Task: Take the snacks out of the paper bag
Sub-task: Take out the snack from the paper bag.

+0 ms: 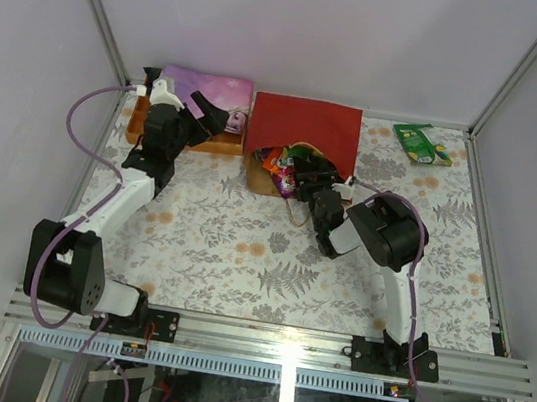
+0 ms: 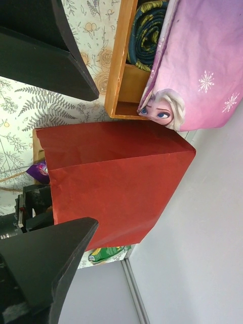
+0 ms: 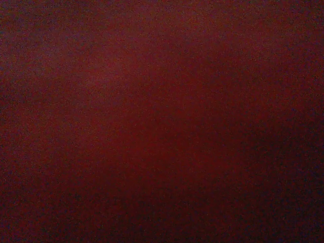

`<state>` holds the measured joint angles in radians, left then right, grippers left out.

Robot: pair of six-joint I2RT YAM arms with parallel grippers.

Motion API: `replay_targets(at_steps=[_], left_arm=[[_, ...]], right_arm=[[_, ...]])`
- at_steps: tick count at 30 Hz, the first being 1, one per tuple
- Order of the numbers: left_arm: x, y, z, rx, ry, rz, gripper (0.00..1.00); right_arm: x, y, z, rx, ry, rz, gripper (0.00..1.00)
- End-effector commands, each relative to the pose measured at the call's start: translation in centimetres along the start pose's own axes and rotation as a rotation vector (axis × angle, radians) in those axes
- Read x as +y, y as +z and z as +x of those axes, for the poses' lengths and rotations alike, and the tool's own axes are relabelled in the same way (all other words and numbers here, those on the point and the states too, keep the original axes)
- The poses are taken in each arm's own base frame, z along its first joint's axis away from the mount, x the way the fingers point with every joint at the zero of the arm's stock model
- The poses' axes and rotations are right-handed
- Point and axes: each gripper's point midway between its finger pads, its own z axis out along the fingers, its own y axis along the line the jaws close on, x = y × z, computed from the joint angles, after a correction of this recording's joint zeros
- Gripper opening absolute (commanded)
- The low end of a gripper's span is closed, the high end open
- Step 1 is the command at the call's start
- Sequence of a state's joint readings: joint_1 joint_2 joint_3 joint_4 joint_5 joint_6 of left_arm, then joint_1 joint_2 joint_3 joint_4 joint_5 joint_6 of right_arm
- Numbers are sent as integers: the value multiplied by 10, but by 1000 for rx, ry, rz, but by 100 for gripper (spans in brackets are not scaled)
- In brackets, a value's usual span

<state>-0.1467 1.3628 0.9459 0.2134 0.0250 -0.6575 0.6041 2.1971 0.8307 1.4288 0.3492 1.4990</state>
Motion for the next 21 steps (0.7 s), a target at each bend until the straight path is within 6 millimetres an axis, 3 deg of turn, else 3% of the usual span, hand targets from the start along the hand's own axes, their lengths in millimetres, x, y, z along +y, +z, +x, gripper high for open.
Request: replay_targets(at_steps=[1,6,9,11,14,15,21], left_arm=[[-6,5,-9,-33,-5,45,100],[-4,2,-14,-46,-2,40,100],[-3,3,-17,-53,-1,38,100],[-3,4,-22,-60,2,36,100],[-2,4,-29,-68,9,28,100],[0,3,-28,-69,10,23,100],[7,-3,-24,-70,-1,16,100]], right_arm=[[12,10,-13,-80,5,-22,71],[18,31,-14,-108,2,-46,61],[24,42,-11,-108,1,-62,50],[26,46,-4,-79,1,-67,38],[28,46,7,-19,-7,-69,5],[30,43,10,-6,-14,-71,1],[51,5,21,40,-35,-113,0]])
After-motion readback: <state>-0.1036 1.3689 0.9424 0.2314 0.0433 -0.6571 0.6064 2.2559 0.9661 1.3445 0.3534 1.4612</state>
